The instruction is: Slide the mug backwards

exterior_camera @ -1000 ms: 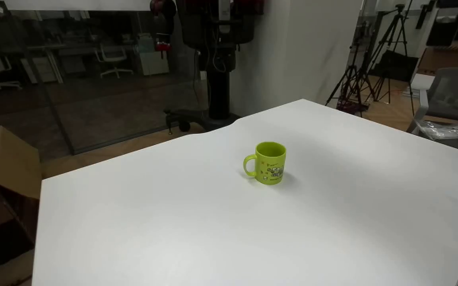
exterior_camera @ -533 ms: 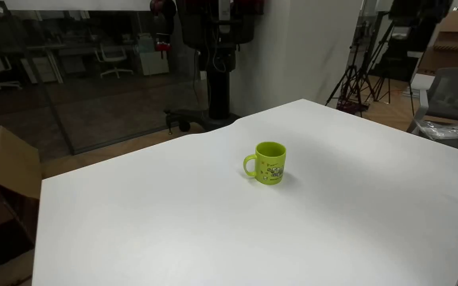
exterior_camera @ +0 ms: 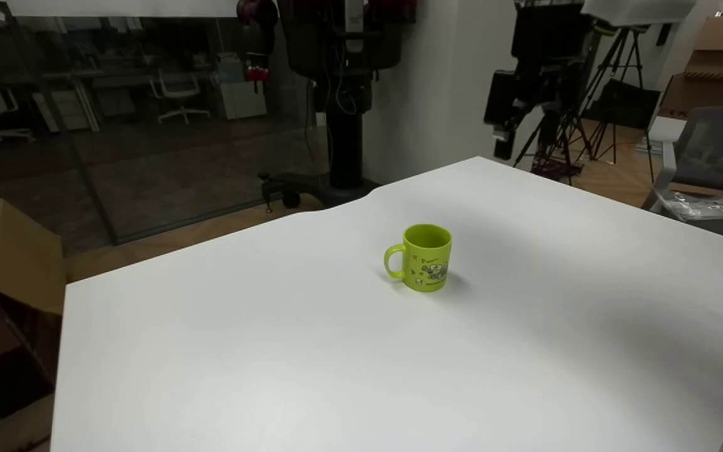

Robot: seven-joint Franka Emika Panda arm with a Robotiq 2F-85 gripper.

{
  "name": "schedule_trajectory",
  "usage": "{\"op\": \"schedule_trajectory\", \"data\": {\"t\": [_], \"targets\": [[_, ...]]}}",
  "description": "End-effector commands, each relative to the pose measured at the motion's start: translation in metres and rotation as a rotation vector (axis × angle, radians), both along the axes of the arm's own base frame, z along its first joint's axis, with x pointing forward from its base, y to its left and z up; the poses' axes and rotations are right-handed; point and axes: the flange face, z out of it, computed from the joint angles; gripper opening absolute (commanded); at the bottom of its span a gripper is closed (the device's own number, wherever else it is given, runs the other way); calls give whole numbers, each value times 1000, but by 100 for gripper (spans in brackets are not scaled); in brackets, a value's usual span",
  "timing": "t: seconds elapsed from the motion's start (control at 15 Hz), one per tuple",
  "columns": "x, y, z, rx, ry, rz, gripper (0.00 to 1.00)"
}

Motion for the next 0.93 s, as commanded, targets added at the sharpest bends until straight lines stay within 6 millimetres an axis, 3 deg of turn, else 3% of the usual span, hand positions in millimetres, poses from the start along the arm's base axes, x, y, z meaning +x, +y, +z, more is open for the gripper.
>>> {"op": "schedule_trajectory", "data": {"t": [0.0,0.33,0.87], "targets": [[10,1,-9,1,9,-1,100],[26,6,-21,-7,7,2,100],[77,-3,-104,-56,62,10,100]]}}
